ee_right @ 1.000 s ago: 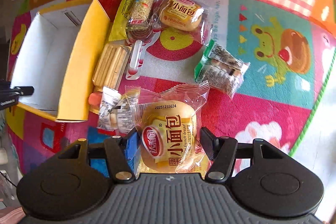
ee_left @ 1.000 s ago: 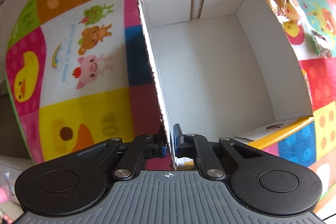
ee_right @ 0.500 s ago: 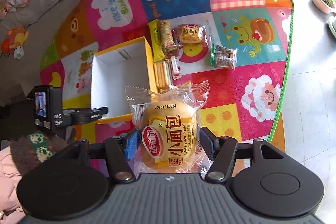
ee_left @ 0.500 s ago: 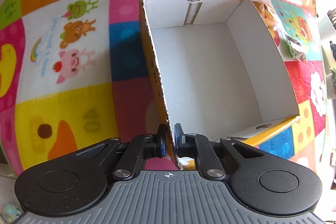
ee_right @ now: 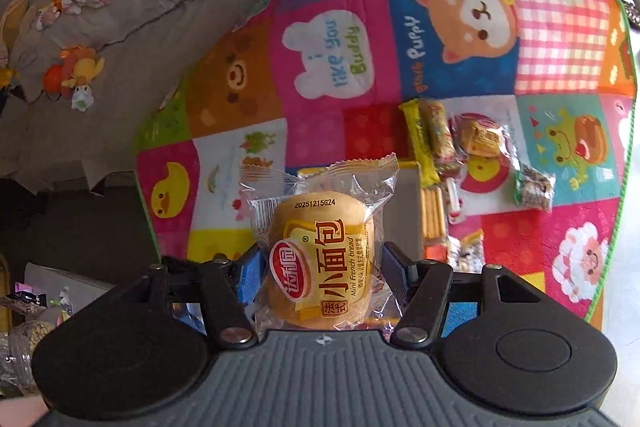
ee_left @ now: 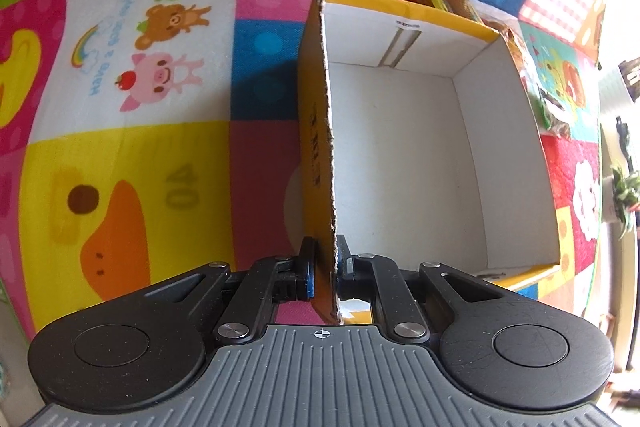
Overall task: Organize objects
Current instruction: 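Carry the bun into the yellow box and open the right tool, then reach the right tool to the biscuit-stick pack and grasp it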
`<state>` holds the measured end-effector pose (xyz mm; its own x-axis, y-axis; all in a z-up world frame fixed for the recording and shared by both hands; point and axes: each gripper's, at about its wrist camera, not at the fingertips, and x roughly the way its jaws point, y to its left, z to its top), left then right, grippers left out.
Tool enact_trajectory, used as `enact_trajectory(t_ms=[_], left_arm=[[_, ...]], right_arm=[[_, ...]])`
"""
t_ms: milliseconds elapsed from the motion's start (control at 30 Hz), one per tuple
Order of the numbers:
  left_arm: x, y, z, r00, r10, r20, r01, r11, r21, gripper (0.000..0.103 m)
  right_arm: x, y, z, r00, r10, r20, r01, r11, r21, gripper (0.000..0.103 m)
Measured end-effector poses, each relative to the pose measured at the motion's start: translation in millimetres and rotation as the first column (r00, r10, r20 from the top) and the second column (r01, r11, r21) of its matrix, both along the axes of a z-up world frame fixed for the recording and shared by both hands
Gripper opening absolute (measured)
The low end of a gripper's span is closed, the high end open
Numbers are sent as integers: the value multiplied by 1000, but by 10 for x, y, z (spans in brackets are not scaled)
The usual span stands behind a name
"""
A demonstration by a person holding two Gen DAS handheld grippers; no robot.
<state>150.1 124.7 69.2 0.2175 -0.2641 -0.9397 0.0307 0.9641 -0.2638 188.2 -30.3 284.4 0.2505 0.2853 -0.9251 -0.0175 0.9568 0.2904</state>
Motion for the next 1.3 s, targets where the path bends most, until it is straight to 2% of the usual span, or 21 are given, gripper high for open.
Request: enact_trajectory(t_ms=[67,200,433,600,800,1033,1133,1200,1300], left_arm=[[0,16,5,1000,10,-2,-10,1000,-8,11],[0,9,-33,999,28,-22,-28,1000,-1,12],[81,-94,-37,998,51,-37,-51,999,3,12],[180,-106,-45,995,92,-45,-92,996,4,12],[267,-63,-35,989,139,-50,-137,990,41,10],[222,-18,-12,980,177,-86,-168,981,100,9],[200,9,-12,973,205,-103,-192,974,121,9],[177,35,-12,967,230,-112,-215,968,131,9],[158,75,-2,954,278,-110,-263,955,137,9]], right_arm=[[61,20,-39,999,-32,1,32,999,-2,81],[12,-264,-119,995,-93,-29,94,995,26,81],[-380,-1344,-468,969,-236,-76,221,962,-161,81],[-644,-1827,-815,954,-261,-146,223,946,-234,81],[-576,-1821,-1205,968,-157,-194,105,962,-253,81],[-207,-1786,-1469,985,-42,-170,4,976,-217,81],[-59,-1653,-1544,985,94,-142,-116,980,-160,81],[47,-1495,-1622,972,205,-118,-216,972,-93,81],[216,-1263,-1794,958,277,-78,-282,957,-71,81]])
